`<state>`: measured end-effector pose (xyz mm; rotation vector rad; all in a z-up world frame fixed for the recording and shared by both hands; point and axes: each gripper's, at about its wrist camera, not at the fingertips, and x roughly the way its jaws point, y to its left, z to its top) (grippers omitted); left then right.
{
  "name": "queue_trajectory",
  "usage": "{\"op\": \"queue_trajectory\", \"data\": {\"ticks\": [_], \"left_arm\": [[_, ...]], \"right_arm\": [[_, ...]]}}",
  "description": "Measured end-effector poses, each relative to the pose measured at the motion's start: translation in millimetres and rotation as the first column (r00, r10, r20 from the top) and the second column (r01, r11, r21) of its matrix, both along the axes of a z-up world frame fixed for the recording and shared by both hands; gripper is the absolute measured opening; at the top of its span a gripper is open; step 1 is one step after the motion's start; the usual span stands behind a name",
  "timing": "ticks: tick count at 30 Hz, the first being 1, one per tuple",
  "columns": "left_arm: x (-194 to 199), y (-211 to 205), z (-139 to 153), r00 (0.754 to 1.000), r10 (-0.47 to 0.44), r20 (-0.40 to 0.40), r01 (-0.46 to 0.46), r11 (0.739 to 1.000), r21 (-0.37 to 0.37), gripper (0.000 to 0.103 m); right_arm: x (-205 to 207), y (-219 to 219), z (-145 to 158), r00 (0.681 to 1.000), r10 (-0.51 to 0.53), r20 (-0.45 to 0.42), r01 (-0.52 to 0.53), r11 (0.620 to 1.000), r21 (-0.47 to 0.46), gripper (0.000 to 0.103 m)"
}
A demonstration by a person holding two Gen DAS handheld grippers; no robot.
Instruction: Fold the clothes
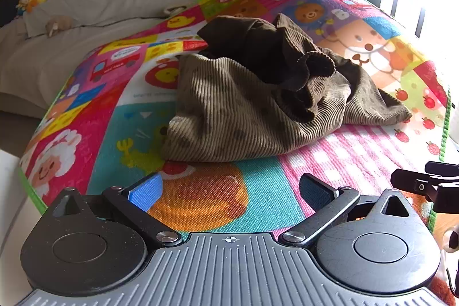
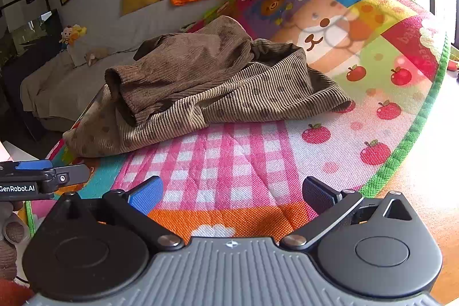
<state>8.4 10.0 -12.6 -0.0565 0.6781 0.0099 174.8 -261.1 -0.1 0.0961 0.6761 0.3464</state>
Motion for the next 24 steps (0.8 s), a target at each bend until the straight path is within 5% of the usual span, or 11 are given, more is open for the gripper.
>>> {"op": "queue_trajectory", "data": {"ticks": [24], "left_arm": [[1.8, -1.0, -5.2, 0.999, -0.006, -0.032, 0.006, 1.0, -0.009, 0.103]], "right_arm": [[0.7, -2.7, -6.2, 1.0, -0.002, -0.019, 0.002, 1.0, 0.011, 0.103]]}}
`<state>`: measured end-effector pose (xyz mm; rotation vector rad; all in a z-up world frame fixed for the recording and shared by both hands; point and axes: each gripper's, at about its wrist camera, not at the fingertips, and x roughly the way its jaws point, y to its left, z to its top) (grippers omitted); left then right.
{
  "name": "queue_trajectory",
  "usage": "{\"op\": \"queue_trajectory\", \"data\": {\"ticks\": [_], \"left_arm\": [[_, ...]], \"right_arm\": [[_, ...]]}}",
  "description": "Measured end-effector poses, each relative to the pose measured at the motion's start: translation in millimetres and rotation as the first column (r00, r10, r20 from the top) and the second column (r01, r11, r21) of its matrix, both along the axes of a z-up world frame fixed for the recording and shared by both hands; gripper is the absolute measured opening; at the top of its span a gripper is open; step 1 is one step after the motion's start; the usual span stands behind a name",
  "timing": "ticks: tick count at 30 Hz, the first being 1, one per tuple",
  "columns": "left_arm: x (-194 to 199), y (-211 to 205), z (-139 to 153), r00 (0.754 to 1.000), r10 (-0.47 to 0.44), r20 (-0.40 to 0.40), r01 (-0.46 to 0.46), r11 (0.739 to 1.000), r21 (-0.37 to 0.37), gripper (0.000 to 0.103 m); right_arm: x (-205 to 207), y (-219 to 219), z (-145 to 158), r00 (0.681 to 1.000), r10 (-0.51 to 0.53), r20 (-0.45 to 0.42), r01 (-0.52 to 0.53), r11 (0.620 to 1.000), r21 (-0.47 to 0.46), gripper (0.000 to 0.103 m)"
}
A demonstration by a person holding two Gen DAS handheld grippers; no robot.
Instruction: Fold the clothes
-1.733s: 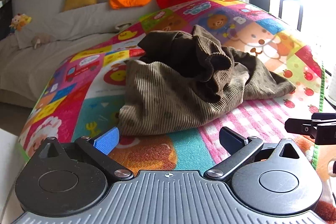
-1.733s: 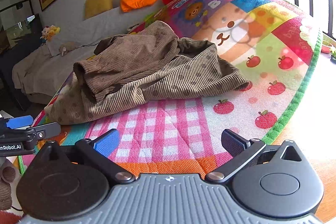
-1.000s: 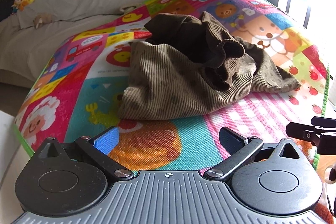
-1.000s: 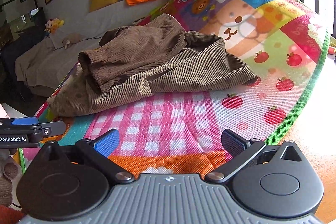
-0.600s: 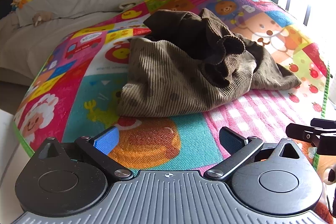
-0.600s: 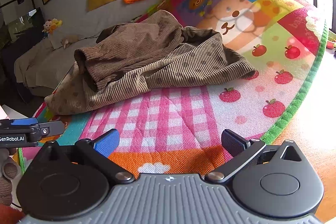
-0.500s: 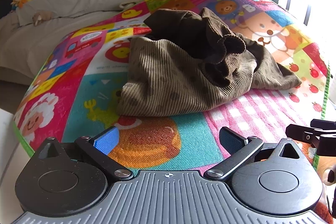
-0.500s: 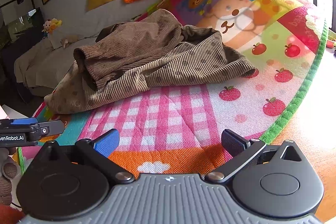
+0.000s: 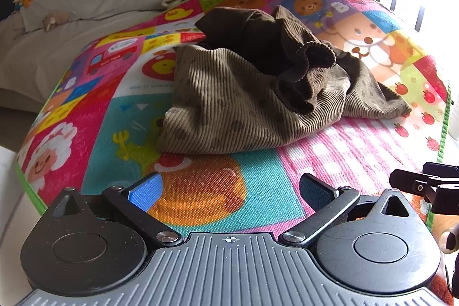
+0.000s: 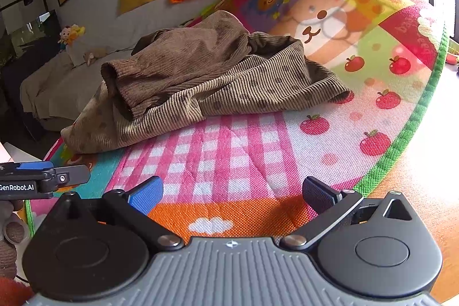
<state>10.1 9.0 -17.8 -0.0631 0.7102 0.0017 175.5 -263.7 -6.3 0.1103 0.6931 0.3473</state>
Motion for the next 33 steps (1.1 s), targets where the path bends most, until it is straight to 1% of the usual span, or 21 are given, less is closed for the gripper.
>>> {"op": "queue_trajectory", "data": {"ticks": [33], "left_arm": [[1.5, 1.1, -1.2, 1.0, 0.004, -0.016, -0.004, 1.0, -0.01, 0.103]], "right_arm": [[-0.7, 0.4, -0.3, 1.0, 0.002, 0.001, -0.002, 1.0, -0.01, 0.103]]}}
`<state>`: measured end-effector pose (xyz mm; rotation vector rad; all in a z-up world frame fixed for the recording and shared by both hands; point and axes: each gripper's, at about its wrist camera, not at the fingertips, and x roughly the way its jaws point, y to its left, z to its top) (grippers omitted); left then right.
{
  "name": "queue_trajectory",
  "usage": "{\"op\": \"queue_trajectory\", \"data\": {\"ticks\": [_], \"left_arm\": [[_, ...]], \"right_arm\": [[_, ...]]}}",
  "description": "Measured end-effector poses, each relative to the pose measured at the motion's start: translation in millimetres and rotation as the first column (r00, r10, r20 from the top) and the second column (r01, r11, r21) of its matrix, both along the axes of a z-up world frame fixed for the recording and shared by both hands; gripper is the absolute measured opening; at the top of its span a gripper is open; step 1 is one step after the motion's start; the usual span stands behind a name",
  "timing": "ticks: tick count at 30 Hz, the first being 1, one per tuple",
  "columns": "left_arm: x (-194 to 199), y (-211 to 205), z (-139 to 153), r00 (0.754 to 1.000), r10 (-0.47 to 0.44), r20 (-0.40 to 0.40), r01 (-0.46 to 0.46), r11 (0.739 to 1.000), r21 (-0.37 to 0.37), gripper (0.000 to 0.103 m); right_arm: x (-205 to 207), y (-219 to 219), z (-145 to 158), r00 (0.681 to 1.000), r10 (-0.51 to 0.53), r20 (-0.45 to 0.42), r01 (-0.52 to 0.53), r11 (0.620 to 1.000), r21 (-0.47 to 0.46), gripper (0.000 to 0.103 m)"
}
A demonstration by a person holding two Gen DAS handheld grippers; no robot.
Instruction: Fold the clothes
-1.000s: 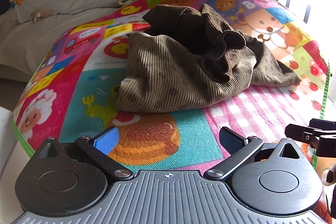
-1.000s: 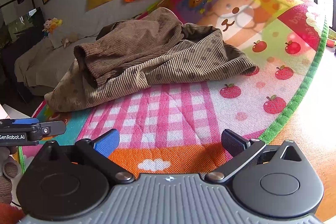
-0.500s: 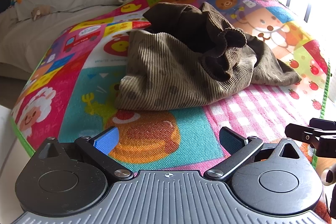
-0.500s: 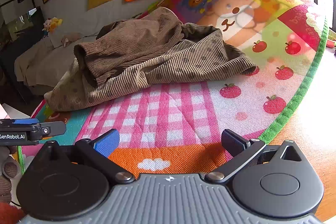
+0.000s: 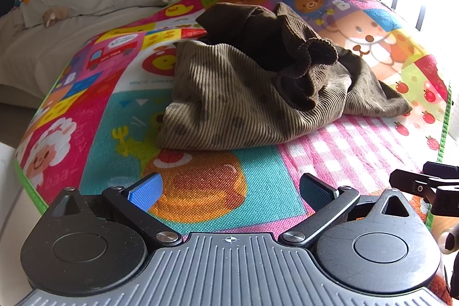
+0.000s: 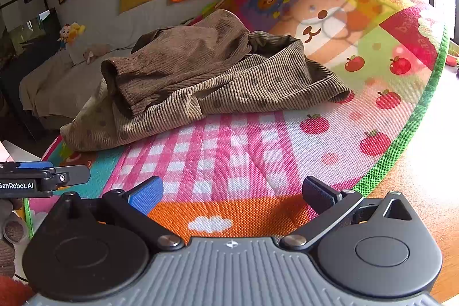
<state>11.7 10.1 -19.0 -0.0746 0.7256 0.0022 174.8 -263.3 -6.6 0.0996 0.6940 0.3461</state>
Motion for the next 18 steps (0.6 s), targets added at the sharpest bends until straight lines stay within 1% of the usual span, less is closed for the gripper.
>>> {"op": "queue_trajectory", "data": {"ticks": [3, 7, 8, 11, 12, 15, 17, 18], "left_arm": [[1, 2, -1, 1.0, 0.003, -0.007, -0.003, 1.0, -0.005, 0.103], [4, 7, 6, 1.0, -0.002, 0.009, 0.002, 1.0, -0.021, 0.103], [6, 11, 12, 1.0, -0.013, 0.022, 0.014, 0.999, -0.041, 0.103], [25, 27, 35, 0.997, -0.05, 0.061, 0.058, 0.987, -0.147, 0.103], [35, 35, 42, 0.995, -0.058, 0.077, 0.071, 0.98, -0.186, 0.103], [72, 52, 55, 0.995, -0.038, 0.093, 0.06, 0.966, -0.253, 0.103], [100, 60, 55, 0.996, -0.022, 0.087, 0.046, 0.96, -0.275, 0.103], [114, 65, 54, 0.996, -0.015, 0.083, 0.038, 0.958, -0.284, 0.103]], "right_arm": [[0, 0, 0, 1.0, 0.003, -0.001, -0.003, 1.0, -0.005, 0.103], [3, 1, 2, 1.0, 0.023, -0.01, -0.023, 1.0, -0.02, 0.103], [5, 0, 4, 0.999, 0.034, -0.013, -0.035, 0.999, -0.02, 0.103], [17, -6, 18, 0.998, 0.068, -0.006, -0.068, 0.998, -0.006, 0.103], [24, -9, 23, 0.997, 0.075, 0.002, -0.075, 0.997, 0.001, 0.103], [67, -21, 34, 0.999, 0.037, 0.006, -0.037, 0.999, 0.034, 0.103], [98, -29, 39, 1.0, 0.003, -0.002, -0.003, 0.998, 0.06, 0.103], [116, -33, 37, 1.0, -0.015, -0.021, 0.017, 0.997, 0.076, 0.103]]}}
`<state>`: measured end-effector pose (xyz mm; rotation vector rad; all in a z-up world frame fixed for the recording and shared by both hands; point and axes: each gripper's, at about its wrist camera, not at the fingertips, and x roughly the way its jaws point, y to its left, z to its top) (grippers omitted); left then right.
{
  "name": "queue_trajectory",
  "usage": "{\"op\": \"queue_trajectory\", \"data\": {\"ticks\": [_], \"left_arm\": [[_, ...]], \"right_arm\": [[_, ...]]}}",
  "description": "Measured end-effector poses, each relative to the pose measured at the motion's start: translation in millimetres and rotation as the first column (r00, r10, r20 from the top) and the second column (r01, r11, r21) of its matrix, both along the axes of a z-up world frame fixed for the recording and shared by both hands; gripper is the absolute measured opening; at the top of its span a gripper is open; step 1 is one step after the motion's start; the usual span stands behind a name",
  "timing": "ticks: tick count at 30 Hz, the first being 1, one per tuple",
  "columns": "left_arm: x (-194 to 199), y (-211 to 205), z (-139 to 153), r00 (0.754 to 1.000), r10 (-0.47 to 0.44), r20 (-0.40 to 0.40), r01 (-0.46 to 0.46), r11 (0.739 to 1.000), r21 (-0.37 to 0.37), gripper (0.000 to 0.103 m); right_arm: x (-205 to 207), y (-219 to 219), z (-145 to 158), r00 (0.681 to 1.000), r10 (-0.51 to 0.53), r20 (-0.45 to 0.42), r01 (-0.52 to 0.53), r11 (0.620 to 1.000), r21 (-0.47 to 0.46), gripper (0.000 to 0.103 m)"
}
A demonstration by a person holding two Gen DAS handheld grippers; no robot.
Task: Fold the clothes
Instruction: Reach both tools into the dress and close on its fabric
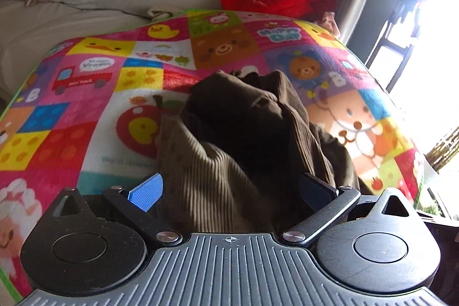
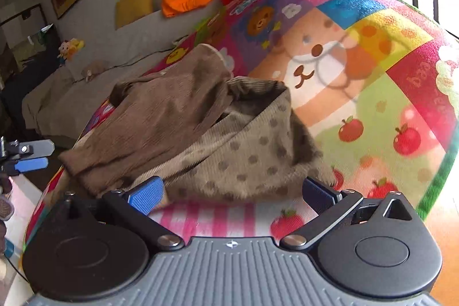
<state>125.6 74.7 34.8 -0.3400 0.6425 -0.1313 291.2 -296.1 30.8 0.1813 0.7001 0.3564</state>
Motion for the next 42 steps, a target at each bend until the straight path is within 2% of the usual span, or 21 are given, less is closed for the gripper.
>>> {"op": "queue_trajectory", "data": {"ticks": [3, 7, 11, 15, 19, 21, 23, 24, 25, 26, 28, 30, 32, 33, 34, 35, 37, 38, 39, 40, 42], "left_arm": [[36, 8, -12, 0.999, 0.0, -0.048, -0.001, 1.0, -0.018, 0.103], [64, 13, -36, 0.989, -0.037, -0.14, 0.032, 0.999, -0.041, 0.103], [69, 16, -55, 0.98, -0.069, -0.189, 0.059, 0.997, -0.058, 0.103], [64, 14, -58, 0.984, -0.085, -0.154, 0.08, 0.996, -0.035, 0.103], [66, 11, -55, 0.971, -0.158, -0.178, 0.163, 0.987, 0.012, 0.103], [67, 19, -48, 0.971, -0.184, -0.151, 0.184, 0.983, -0.013, 0.103], [69, 27, -40, 0.977, -0.185, -0.11, 0.183, 0.983, -0.027, 0.103], [71, 29, -36, 0.982, -0.171, -0.084, 0.17, 0.985, -0.02, 0.103], [77, 29, -35, 0.983, -0.165, -0.074, 0.165, 0.986, -0.006, 0.103], [84, 28, -35, 0.984, -0.162, -0.07, 0.163, 0.987, 0.011, 0.103], [96, 24, -36, 0.985, -0.16, -0.065, 0.163, 0.986, 0.046, 0.095], [107, 15, -42, 0.984, -0.16, -0.077, 0.168, 0.979, 0.114, 0.084], [113, 9, -49, 0.985, -0.147, -0.089, 0.161, 0.973, 0.167, 0.08], [113, 6, -52, 0.986, -0.139, -0.093, 0.154, 0.969, 0.193, 0.071], [113, 5, -55, 0.988, -0.124, -0.092, 0.142, 0.965, 0.222, 0.062], [110, 4, -55, 0.989, -0.119, -0.091, 0.137, 0.963, 0.232, 0.061], [103, 5, -55, 0.989, -0.118, -0.091, 0.136, 0.963, 0.232, 0.042], [98, 5, -53, 0.988, -0.121, -0.094, 0.139, 0.965, 0.224, 0.036], [93, 6, -52, 0.988, -0.124, -0.097, 0.142, 0.966, 0.216, 0.023], [85, 5, -52, 0.986, -0.135, -0.101, 0.154, 0.965, 0.213, 0.017], [68, 1, -52, 0.98, -0.164, -0.109, 0.184, 0.961, 0.209, 0.016]], "right_arm": [[47, -6, -7, 0.999, -0.026, -0.039, 0.028, 0.999, 0.044, 0.103], [83, -10, -25, 0.993, -0.073, -0.091, 0.078, 0.995, 0.059, 0.103], [85, -17, -36, 0.99, -0.095, -0.099, 0.108, 0.986, 0.128, 0.103], [85, -25, -38, 0.989, -0.101, -0.104, 0.119, 0.975, 0.189, 0.103], [90, -17, -32, 0.996, -0.039, -0.086, 0.048, 0.992, 0.114, 0.103], [89, -12, -25, 0.999, -0.033, -0.018, 0.034, 0.997, 0.069, 0.103], [91, -6, -14, 0.996, -0.038, 0.085, 0.041, 0.999, -0.024, 0.102], [97, -2, -10, 0.992, -0.035, 0.12, 0.043, 0.997, -0.065, 0.099], [105, 1, -7, 0.99, -0.024, 0.136, 0.038, 0.994, -0.099, 0.091], [114, 4, -6, 0.991, -0.01, 0.136, 0.026, 0.992, -0.122, 0.088], [131, 12, -11, 0.992, 0.012, 0.128, 0.01, 0.985, -0.17, 0.077], [148, 20, -19, 0.993, 0.03, 0.116, -0.004, 0.976, -0.22, 0.073], [158, 24, -26, 0.994, 0.04, 0.101, -0.015, 0.97, -0.242, 0.066], [159, 25, -30, 0.995, 0.045, 0.086, -0.023, 0.971, -0.236, 0.054], [159, 26, -32, 0.996, 0.05, 0.071, -0.033, 0.974, -0.223, 0.036], [157, 26, -33, 0.997, 0.052, 0.058, -0.039, 0.977, -0.209, 0.031], [147, 28, -34, 0.996, 0.071, 0.048, -0.059, 0.977, -0.206, 0.017], [139, 29, -34, 0.995, 0.084, 0.046, -0.073, 0.976, -0.206, 0.014], [130, 28, -33, 0.994, 0.098, 0.041, -0.088, 0.976, -0.199, 0.009], [120, 27, -33, 0.993, 0.112, 0.037, -0.103, 0.976, -0.192, 0.008], [98, 24, -32, 0.99, 0.136, 0.034, -0.128, 0.974, -0.185, 0.007]]}}
